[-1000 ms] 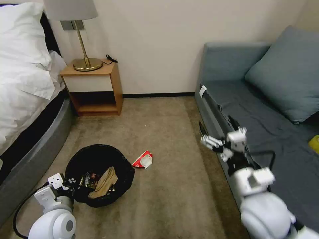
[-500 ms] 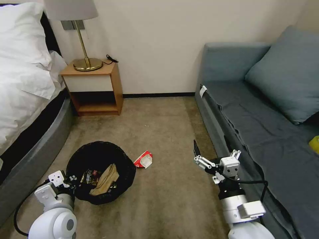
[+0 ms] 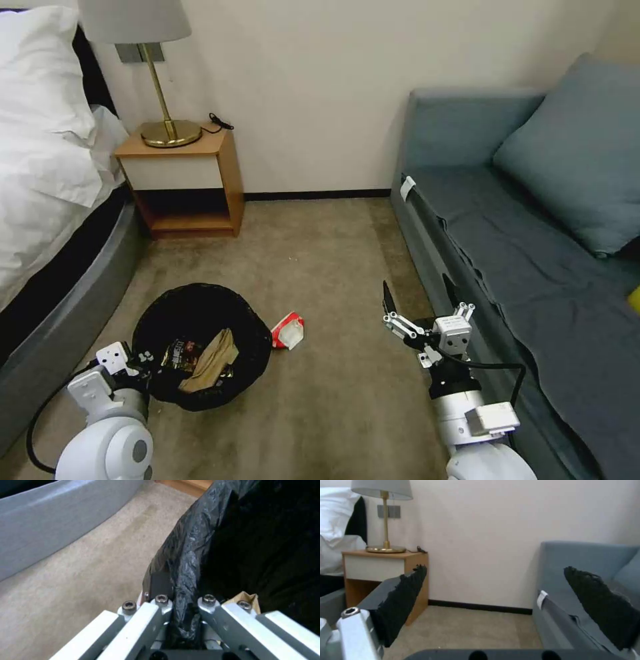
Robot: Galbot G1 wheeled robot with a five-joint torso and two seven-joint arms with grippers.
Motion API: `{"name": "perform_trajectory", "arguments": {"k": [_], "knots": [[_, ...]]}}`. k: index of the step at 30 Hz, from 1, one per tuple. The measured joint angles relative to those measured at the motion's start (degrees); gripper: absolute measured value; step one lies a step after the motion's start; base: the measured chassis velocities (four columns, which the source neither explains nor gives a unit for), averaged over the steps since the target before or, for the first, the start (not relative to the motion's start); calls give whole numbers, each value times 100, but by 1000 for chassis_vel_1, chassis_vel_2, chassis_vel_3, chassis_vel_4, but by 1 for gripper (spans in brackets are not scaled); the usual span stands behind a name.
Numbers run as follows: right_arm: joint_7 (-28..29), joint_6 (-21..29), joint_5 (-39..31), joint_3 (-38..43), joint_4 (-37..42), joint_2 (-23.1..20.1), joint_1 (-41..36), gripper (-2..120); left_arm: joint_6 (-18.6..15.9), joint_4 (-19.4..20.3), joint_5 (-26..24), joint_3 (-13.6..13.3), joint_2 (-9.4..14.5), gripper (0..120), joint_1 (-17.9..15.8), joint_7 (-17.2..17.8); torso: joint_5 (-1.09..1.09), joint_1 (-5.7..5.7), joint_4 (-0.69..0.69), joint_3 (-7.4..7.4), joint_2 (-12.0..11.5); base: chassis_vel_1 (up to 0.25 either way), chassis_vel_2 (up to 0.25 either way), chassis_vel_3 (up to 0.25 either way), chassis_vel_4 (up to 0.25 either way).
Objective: Pick up the trash bin, then pick up the garbage on the floor and place it into the trash bin.
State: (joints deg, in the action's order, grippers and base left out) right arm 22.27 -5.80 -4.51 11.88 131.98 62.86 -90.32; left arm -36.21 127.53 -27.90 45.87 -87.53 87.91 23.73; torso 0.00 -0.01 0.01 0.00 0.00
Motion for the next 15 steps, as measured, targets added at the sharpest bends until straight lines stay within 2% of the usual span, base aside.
{"name": "perform_trajectory", "arguments": {"k": [12, 15], "knots": [[-27, 46, -25, -84, -114, -82, 167, 100, 5, 2, -14, 40, -8, 3, 6, 0, 1, 1, -1, 1, -1, -225, 243, 236, -244], [-148, 88, -119, -159, -160, -230, 311, 100, 14, -9, -21, 41, -11, 3, 5, -3, 0, 1, -1, 1, -1, -225, 216, 223, -219]]}}
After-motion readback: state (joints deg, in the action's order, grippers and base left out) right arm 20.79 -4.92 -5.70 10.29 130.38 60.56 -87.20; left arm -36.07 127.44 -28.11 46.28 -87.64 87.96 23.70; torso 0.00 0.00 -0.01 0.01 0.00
